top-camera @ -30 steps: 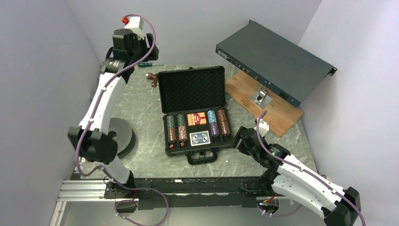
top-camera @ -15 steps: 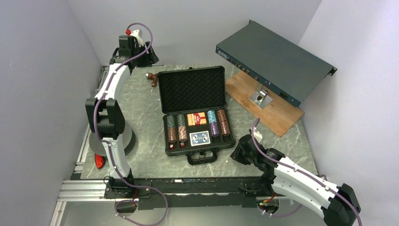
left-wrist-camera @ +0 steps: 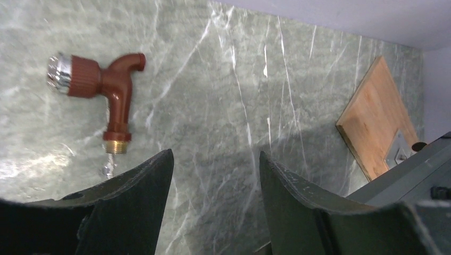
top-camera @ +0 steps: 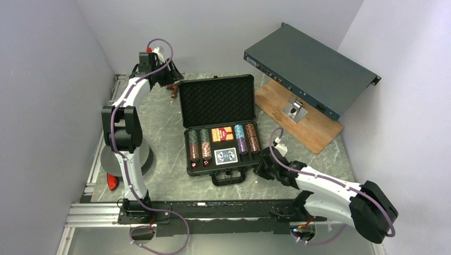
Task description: Pack up texas hold em set
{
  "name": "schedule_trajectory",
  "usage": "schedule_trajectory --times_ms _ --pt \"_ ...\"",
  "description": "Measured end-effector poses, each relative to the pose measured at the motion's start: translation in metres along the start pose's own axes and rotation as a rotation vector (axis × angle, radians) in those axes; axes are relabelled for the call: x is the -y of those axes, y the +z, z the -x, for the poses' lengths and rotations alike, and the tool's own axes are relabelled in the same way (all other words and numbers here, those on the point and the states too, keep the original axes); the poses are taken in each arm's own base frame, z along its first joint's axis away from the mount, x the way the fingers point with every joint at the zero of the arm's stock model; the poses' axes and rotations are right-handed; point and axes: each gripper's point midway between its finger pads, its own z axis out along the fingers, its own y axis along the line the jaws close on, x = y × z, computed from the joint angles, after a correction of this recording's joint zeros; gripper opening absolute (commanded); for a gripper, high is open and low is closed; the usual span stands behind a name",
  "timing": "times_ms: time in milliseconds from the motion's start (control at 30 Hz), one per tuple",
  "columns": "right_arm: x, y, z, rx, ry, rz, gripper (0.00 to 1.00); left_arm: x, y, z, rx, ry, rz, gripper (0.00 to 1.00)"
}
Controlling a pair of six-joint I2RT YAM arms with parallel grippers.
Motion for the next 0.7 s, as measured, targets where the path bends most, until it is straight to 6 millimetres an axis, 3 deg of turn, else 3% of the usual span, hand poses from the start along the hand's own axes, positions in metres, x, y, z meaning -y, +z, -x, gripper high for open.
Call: schedule_trajectory --times_ms 67,167,433,700 --pt "0.000 0.002 0.004 0.014 -0.009 -0.016 0.21 -0.002 0.004 -0.012 -0.023 -0.026 -0.008 0.65" --pt "0.001 0.003 0.005 0.015 -0.029 -0.026 0.21 -0.006 0.006 -0.014 -0.007 -0.047 -0.015 0.64" --pt "0.007 0.005 0.018 0.015 -0.089 -0.064 0.21 -0.009 -0.014 -0.039 -0.020 -0.074 -0.009 0.64" --pt "0.018 0.014 0.047 0.058 -0.103 -0.135 0.22 0.011 -0.026 -0.058 -0.040 -0.078 -0.055 0.64"
